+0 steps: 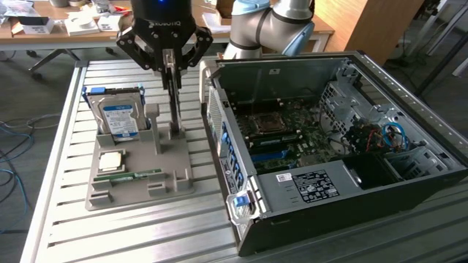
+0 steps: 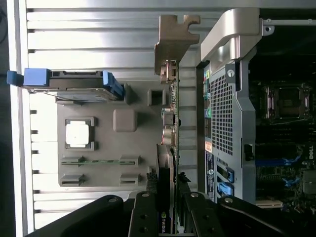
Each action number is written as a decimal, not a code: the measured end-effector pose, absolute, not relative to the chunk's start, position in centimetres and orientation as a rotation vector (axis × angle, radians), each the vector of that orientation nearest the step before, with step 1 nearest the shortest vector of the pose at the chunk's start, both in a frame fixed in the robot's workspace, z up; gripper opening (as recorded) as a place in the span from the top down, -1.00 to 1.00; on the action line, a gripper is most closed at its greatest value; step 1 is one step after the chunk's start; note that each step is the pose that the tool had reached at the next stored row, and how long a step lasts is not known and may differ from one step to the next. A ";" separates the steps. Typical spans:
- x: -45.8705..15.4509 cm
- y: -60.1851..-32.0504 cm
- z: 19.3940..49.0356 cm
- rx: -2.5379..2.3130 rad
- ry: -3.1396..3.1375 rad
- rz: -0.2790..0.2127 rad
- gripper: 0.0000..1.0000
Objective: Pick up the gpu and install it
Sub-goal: 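Pick up the gpu and move the gpu toward the slot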
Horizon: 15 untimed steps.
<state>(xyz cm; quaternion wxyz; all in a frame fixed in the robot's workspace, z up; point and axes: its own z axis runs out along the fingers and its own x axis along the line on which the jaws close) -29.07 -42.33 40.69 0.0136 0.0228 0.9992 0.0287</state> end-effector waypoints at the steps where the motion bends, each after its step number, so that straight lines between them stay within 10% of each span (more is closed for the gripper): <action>1: -29.1 -42.3 41.1 0.071 3.112 0.090 0.47; 15: -29.1 -42.3 42.3 0.071 3.112 0.090 0.47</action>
